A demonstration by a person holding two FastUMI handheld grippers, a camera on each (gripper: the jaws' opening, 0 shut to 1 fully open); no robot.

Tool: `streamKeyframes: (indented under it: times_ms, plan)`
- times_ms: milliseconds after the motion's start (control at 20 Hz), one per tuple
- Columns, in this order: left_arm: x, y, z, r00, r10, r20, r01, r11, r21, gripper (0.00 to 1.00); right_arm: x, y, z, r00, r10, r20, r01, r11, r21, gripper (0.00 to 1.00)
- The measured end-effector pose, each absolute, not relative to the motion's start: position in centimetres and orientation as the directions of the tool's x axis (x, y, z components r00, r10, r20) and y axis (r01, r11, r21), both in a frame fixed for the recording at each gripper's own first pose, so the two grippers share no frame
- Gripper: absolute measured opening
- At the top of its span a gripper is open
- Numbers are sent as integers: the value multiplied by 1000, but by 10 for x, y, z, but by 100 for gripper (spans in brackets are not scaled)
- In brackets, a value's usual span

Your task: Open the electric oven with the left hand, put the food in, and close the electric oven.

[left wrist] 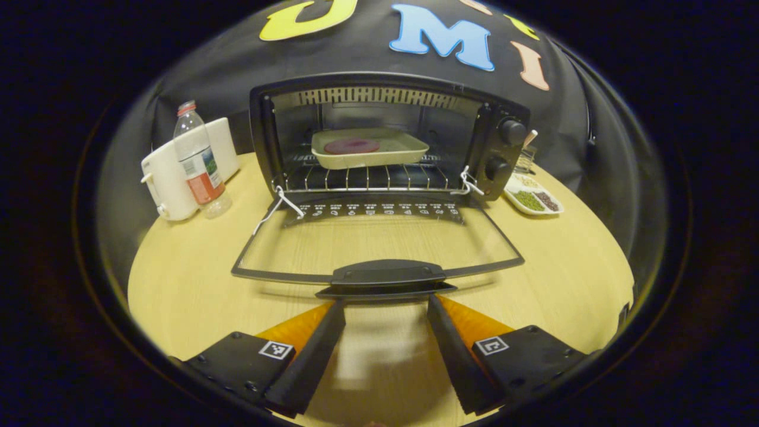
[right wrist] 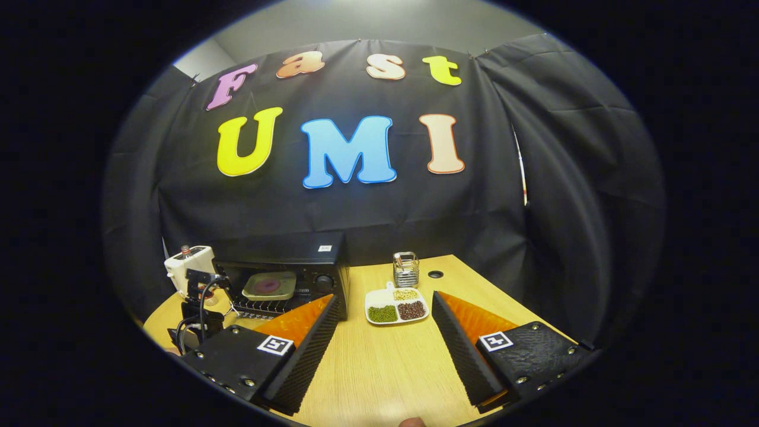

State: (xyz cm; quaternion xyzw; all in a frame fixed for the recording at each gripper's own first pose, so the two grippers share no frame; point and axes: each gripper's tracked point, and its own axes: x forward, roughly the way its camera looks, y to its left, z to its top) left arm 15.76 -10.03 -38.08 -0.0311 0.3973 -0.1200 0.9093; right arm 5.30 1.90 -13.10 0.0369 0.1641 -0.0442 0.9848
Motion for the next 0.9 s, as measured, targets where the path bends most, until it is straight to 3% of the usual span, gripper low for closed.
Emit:
streamKeyframes:
  times_ms: [350,400,450,500,650,700,900]
  plan:
    - [164,-96,-340,737,-231,-635,204,972,-118,96,44,23,-129,943,-71,-325,81,997,18,98]
    - [168,-95,-331,745,-233,-625,212,971,-110,100,44,26,-129,943,-65,-327,78,997,26,98]
    - [170,-95,-324,753,-236,-615,220,970,-103,91,45,29,-130,943,-58,-329,73,997,34,98]
    - [173,-96,-316,763,-241,-600,226,969,-101,100,47,32,-130,943,-53,-328,69,997,39,98]
    - [189,-95,-291,797,-250,-550,240,966,-92,91,46,35,-132,944,-46,-327,61,997,37,98]
    - [194,-94,-284,803,-249,-541,243,966,-85,100,46,36,-132,943,-45,-330,61,997,39,98]
    - [212,-95,-264,829,-250,-500,246,966,-76,96,44,35,-138,938,-58,-341,79,996,47,98]
